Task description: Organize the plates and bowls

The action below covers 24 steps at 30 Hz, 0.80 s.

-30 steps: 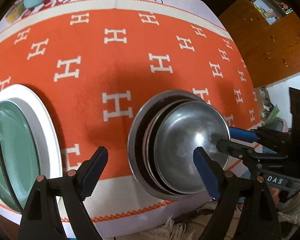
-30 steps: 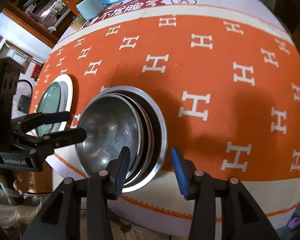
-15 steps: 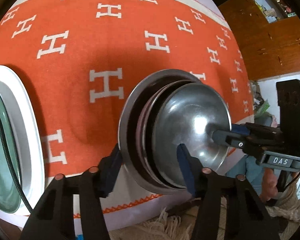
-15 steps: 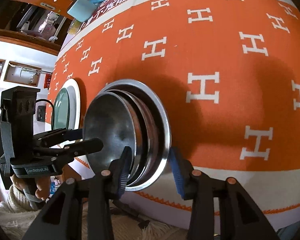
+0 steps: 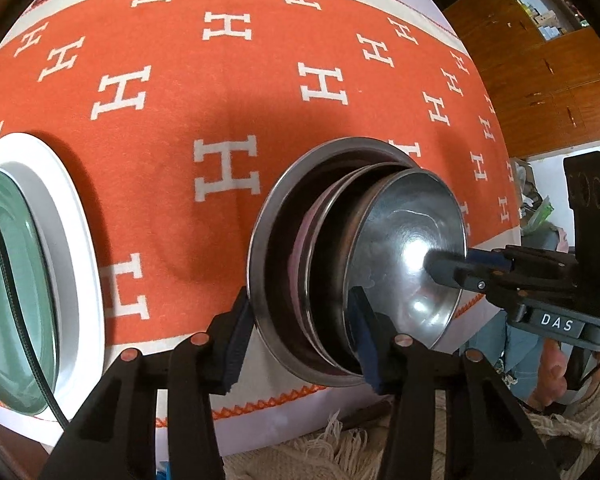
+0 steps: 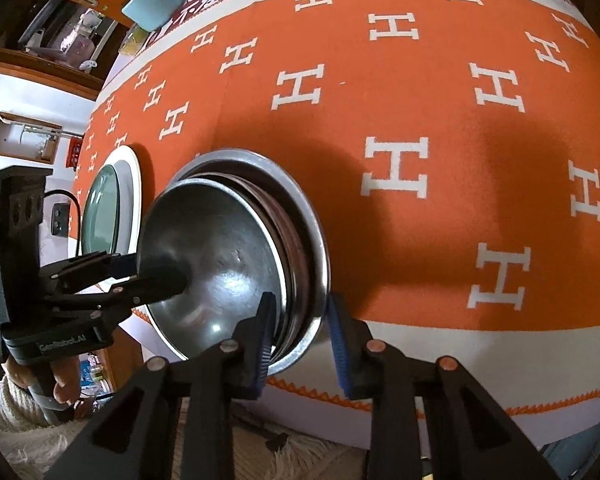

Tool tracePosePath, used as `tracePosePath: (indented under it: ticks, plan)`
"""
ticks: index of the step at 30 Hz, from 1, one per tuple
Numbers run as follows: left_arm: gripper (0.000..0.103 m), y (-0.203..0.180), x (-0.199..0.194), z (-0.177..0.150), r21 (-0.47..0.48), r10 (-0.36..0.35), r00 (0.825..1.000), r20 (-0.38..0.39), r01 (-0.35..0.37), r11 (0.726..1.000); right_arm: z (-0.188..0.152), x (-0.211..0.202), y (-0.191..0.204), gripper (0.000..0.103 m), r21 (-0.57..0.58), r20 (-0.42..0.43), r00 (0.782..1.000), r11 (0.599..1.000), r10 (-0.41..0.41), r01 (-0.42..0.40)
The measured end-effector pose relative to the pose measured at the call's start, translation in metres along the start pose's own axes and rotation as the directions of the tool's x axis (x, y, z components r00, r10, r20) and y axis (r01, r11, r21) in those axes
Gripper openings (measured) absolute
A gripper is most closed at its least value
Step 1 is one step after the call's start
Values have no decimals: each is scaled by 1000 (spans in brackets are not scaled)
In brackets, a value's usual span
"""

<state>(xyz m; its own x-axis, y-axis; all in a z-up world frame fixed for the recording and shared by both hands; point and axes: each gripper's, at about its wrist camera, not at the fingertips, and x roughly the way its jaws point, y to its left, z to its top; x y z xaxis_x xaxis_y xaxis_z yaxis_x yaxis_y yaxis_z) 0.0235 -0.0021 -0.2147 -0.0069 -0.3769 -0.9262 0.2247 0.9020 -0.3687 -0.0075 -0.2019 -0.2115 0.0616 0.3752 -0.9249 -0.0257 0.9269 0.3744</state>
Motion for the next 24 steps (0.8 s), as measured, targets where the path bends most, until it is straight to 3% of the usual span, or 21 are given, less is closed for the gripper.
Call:
tracePosePath:
  ticks: [13,24]
  plan:
    - [45,17,-45,-9,-44,5,996,93,-1,999,10,-19,40,25,-60,23,999,998,-25,27]
    - [44,94,-139,-40,-188,72,969,238,-27,982,31,-22,154,25,-238,44,999,971,-4,15]
